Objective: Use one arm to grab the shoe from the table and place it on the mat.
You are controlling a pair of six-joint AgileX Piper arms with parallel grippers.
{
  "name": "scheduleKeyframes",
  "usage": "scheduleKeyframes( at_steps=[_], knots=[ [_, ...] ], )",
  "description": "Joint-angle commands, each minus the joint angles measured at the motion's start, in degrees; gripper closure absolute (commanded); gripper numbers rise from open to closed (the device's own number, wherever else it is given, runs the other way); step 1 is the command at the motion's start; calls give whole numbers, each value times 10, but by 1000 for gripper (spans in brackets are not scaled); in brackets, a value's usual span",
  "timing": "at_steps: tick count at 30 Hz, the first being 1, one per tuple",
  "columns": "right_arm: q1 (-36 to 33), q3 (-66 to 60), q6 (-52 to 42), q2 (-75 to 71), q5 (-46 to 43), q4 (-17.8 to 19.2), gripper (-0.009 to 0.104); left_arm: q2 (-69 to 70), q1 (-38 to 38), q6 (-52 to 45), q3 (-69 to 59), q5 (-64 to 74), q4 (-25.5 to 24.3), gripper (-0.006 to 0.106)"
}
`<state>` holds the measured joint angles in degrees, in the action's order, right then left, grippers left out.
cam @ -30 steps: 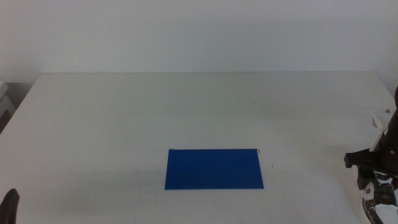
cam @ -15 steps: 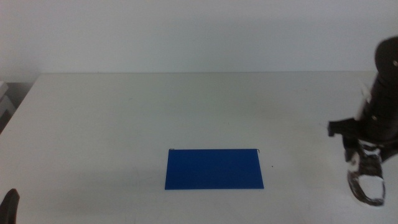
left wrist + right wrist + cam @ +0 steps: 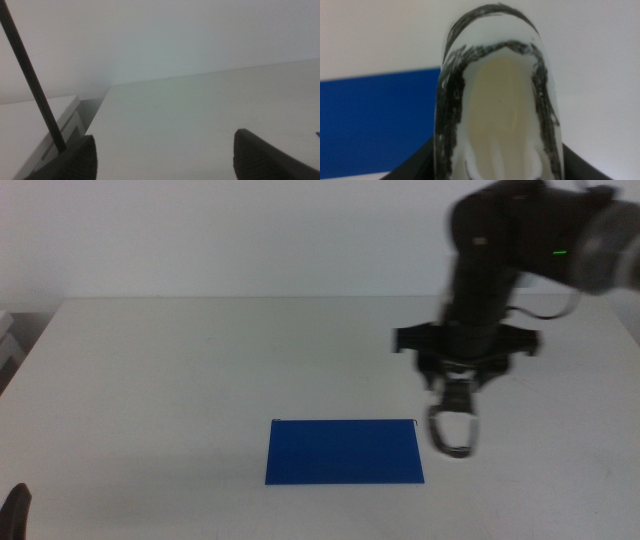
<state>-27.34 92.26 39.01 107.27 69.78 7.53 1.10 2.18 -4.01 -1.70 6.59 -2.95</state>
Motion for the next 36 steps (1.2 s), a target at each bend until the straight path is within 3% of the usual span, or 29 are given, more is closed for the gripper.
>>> scheduleKeyframes(
  at_steps=[1, 11, 20, 32, 36],
  knots=[
    [-28, 61, 18, 4, 40, -2, 99, 4, -3, 3, -3, -47, 5, 7],
    [-98, 184, 43, 130, 40, -37, 99, 4, -3, 3, -3, -47, 5, 7],
    [-100, 184, 48, 135, 39, -36, 99, 4, -3, 3, -3, -47, 5, 7],
    [-100, 184, 51, 135, 38, -8, 99, 4, -3, 3, -3, -47, 5, 7],
    [-100, 184, 99, 135, 40, -6, 99, 4, -3, 3, -3, -47, 5, 7]
  ],
)
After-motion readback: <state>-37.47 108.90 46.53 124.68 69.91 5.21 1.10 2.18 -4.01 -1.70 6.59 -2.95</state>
